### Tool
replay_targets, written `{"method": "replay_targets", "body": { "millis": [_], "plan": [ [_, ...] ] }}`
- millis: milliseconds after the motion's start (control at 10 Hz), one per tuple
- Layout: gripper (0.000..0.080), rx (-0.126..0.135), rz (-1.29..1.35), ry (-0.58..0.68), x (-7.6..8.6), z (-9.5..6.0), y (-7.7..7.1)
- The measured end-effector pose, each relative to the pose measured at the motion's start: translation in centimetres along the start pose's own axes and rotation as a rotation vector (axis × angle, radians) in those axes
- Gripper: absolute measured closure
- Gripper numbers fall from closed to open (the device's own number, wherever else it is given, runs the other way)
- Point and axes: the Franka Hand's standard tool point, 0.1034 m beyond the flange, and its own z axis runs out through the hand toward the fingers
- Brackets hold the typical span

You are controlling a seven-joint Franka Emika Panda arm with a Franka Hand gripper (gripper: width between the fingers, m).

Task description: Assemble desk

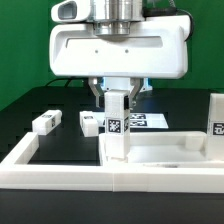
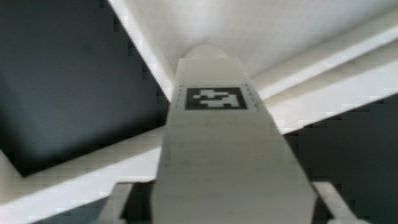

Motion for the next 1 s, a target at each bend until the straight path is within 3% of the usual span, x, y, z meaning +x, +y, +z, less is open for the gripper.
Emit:
{"method": "replay_targets", "body": {
  "millis": [300, 700, 800, 900, 1000],
  "plan": [
    [0.0512, 0.006, 0.368, -0.001, -0.03, 0.06, 0.12],
    [0.0512, -0.013, 0.677, -0.017, -0.22, 0.07, 0.21],
    [0.0429, -0.012, 0.647, -0.017, -0.23, 0.10, 0.19],
    [0.0429, -0.011, 0.607, -0.017, -0.22, 0.06, 0.17],
    [0.0289, -0.008, 0.545, -0.017, -0.22, -0.14, 0.01]
  ]
}}
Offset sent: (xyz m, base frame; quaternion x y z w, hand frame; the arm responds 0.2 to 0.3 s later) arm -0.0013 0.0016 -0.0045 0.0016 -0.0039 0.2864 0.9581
